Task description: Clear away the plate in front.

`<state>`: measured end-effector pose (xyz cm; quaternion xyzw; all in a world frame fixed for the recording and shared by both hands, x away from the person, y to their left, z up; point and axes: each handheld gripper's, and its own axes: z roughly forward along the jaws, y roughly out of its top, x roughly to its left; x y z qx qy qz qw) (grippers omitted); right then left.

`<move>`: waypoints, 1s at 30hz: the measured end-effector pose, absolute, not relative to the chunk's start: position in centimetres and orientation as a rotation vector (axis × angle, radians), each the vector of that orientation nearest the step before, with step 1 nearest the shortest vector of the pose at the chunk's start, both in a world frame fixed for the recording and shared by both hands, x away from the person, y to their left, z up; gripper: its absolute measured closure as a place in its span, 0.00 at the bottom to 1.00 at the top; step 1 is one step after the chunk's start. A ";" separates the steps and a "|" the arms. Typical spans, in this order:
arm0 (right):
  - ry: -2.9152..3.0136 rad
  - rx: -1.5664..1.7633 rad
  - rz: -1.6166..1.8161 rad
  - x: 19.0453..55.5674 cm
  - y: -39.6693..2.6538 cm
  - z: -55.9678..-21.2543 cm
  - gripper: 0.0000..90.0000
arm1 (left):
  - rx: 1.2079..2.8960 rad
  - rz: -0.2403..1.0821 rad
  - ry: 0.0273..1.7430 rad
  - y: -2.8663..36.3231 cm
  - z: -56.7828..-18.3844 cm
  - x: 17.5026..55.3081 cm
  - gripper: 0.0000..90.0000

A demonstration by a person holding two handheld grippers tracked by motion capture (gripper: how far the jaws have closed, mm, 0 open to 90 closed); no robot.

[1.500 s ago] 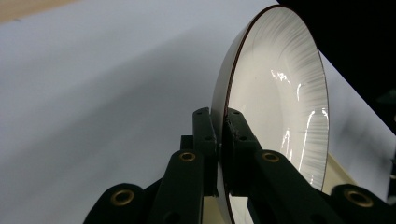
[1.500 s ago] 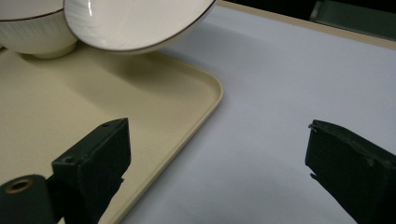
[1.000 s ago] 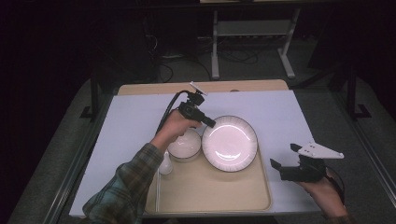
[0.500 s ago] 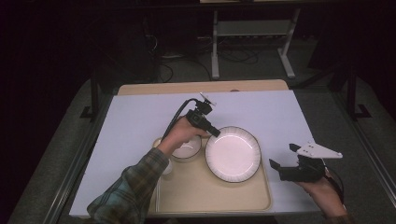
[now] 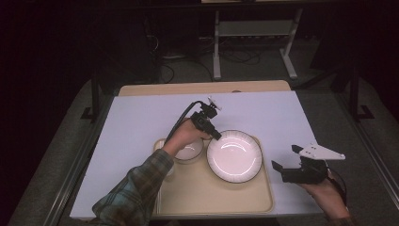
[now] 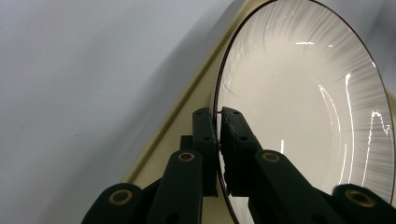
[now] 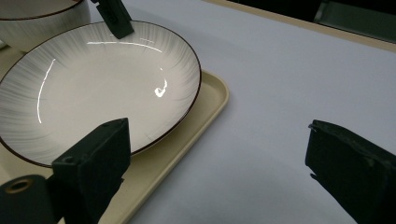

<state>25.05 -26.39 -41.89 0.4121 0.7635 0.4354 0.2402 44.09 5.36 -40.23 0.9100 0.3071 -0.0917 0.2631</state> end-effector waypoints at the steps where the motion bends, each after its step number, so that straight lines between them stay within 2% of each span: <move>1: 2.089 1.127 1.191 25.0 -26.4 -41.9 0.07 | 2.461 -0.248 0.830 5.4 -40.2 44.1 0.94; 8: 2.090 1.126 1.192 25.0 -26.4 -41.9 0.07 | 2.461 -0.216 0.849 5.9 -40.3 44.4 0.94; 10: 2.092 1.124 1.191 25.0 -26.4 -41.9 0.07 | 2.418 -0.261 0.846 6.2 -40.1 44.5 0.95; 15: 2.092 1.124 1.192 25.0 -26.4 -41.9 0.07 | 2.397 -0.220 0.818 6.8 -39.1 44.4 0.92; 21: 2.093 1.125 1.191 25.0 -26.4 -41.9 0.07 | 2.382 -0.165 0.756 7.5 -37.5 43.4 0.81; 25: 2.093 1.125 1.191 25.0 -26.4 -41.9 0.07 | 2.354 -0.108 0.705 8.2 -36.6 42.3 0.64; 30: 2.094 1.123 1.191 25.0 -26.3 -41.9 0.07 | 2.323 -0.050 0.669 9.6 -35.6 40.7 0.53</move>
